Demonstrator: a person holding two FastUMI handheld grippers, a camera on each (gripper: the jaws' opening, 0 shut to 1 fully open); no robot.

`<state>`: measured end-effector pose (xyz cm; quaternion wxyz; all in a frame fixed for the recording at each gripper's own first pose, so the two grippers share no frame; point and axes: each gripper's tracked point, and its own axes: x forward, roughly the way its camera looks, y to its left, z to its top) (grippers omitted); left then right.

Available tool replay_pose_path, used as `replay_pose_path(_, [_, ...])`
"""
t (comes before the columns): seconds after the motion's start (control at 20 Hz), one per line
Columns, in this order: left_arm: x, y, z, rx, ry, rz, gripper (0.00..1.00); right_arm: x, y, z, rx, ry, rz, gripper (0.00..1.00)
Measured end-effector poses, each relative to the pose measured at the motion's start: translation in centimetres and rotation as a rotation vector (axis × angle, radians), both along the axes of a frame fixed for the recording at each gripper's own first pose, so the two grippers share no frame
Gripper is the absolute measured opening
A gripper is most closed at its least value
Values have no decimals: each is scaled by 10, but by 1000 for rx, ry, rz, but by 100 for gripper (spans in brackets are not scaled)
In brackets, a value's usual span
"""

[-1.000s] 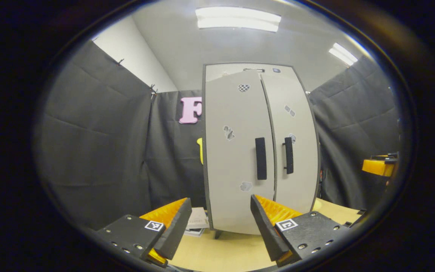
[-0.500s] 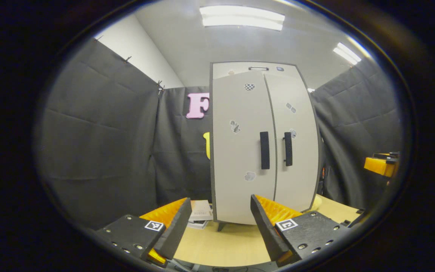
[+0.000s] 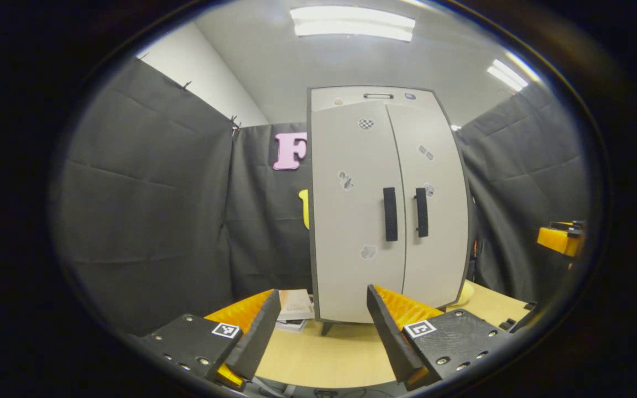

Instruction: Grab one shoe with the right hand and put it into the shoe cabinet, grab the other shoe with the left hand and put it into the shoe cabinet; then close the right door with the right hand and the left door with the left hand.

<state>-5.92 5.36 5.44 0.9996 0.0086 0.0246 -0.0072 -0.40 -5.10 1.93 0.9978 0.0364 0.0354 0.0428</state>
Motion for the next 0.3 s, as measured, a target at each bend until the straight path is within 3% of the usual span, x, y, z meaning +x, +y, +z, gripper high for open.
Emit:
replay_pose_path(0.05, [0,0,1,1,-1,-2,91,1,0,1,2,0,1,98])
replay_pose_path(0.1, [0,-1,2,0,-3,-3,96,1,0,1,3,-2,1,98])
replay_pose_path(0.3, [2,-4,4,1,-11,-7,96,3,-2,4,-2,-8,-2,98])
